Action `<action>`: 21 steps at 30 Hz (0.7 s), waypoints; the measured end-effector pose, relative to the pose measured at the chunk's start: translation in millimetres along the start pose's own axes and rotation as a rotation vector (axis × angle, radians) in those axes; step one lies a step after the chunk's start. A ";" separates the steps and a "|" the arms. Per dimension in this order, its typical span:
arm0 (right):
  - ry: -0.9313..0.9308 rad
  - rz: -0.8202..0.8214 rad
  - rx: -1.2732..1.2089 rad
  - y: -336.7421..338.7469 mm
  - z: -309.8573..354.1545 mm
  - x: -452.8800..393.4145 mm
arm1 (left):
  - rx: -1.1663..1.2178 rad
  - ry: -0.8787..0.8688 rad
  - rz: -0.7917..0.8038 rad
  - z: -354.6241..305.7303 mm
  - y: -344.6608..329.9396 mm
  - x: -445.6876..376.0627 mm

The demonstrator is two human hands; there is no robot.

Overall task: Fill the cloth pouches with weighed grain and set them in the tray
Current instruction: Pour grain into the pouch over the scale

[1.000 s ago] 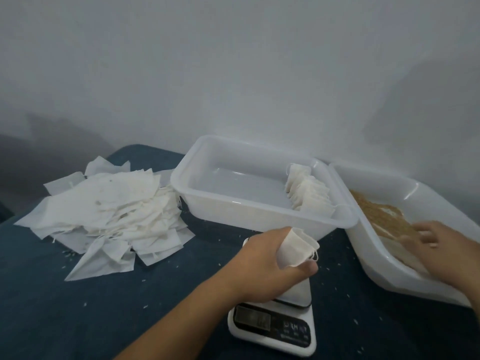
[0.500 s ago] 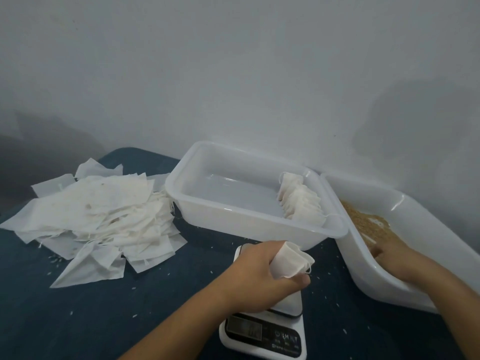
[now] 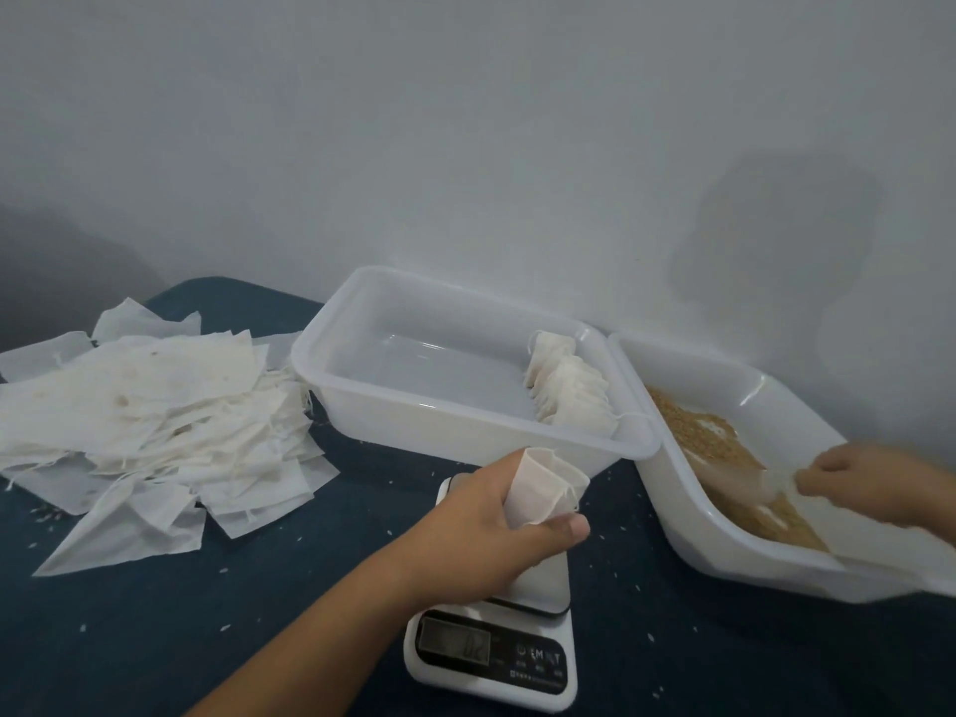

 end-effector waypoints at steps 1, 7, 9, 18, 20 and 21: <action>-0.005 0.012 0.025 5.4 -11.1 2.5 | -0.007 0.004 0.003 0.5 -0.8 0.0; -0.092 0.114 0.031 27.5 -80.8 2.4 | -0.037 0.016 0.029 0.6 -4.8 1.1; -0.091 0.141 -0.025 29.9 -84.8 2.0 | -0.063 0.032 0.039 3.2 -7.1 0.4; -0.080 0.197 -0.361 -15.3 3.2 -6.3 | -0.127 0.041 0.074 1.6 -11.9 1.3; -0.079 0.150 -0.437 -23.0 20.4 -20.0 | -0.124 0.043 0.070 -0.1 -11.4 1.9; -0.078 0.125 -0.470 -26.7 27.5 -27.4 | -0.113 0.039 0.063 -1.3 -10.7 2.4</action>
Point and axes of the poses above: each hand's wrist, its own x-axis away from the middle knuckle, its own y-axis out of the back of the hand, z = x × y, the point moved 8 cm from there along -x, towards the middle knuckle, and after that the axes turned 9 degrees about y, right-handed, at the moved point
